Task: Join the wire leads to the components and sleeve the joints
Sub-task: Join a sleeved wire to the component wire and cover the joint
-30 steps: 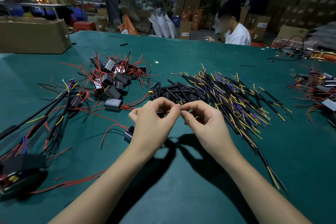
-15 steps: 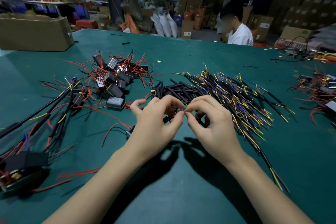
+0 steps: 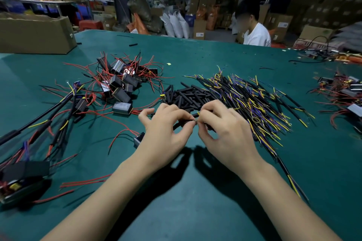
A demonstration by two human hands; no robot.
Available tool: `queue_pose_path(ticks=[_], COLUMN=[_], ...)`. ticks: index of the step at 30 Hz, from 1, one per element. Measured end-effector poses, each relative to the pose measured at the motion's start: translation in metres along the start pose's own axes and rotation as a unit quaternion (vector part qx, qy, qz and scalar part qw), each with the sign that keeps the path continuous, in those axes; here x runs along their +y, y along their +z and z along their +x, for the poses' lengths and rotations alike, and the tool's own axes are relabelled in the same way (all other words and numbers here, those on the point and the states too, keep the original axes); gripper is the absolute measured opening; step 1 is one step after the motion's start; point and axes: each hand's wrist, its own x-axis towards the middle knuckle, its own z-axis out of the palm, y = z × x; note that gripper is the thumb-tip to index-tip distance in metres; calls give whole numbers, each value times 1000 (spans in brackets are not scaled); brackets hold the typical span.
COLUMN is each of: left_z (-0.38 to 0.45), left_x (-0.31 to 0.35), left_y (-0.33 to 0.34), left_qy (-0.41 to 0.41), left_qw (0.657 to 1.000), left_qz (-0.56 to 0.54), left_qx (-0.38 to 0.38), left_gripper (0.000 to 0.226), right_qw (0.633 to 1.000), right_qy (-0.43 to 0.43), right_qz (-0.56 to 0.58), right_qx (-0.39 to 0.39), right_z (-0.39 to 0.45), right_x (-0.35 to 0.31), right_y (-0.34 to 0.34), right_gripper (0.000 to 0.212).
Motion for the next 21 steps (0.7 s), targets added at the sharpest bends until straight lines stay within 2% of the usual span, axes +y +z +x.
queue_pose_path(ticks=[3, 5, 6, 8, 10, 12, 17, 21], left_z=[6, 8, 7, 2, -2, -1, 3, 3], left_x=[-1, -3, -3, -5, -5, -5, -3, -4], left_y=[-8, -13, -12, -7, -3, -4, -7, -7], left_qy=[-110, -131, -120, -57, 32, 95, 192, 230], left_qw=[979, 965, 973, 997, 996, 985, 957, 943], left_qz=[-157, -201, -171, -33, 79, 141, 204, 224], left_qx=[-72, -102, -95, -37, 13, 32, 77, 90], left_gripper=[8, 9, 11, 8, 6, 9, 4, 6], right_qw=[994, 997, 999, 994, 966, 943, 871, 847], right_qy=[-70, -46, -16, 67, 139, 183, 280, 312], right_qz=[-75, -59, -32, 83, 209, 271, 388, 406], right_qx=[37, 29, 14, -39, -68, -65, -108, -140], right_z=[1, 0, -1, -3, -2, -1, -2, -2], right_x=[-1, -2, -2, -1, 3, 6, 14, 17], right_y=[1, 1, 2, 2, 3, 4, 7, 6], right_gripper=[10, 10, 8, 7, 10, 16, 14, 11])
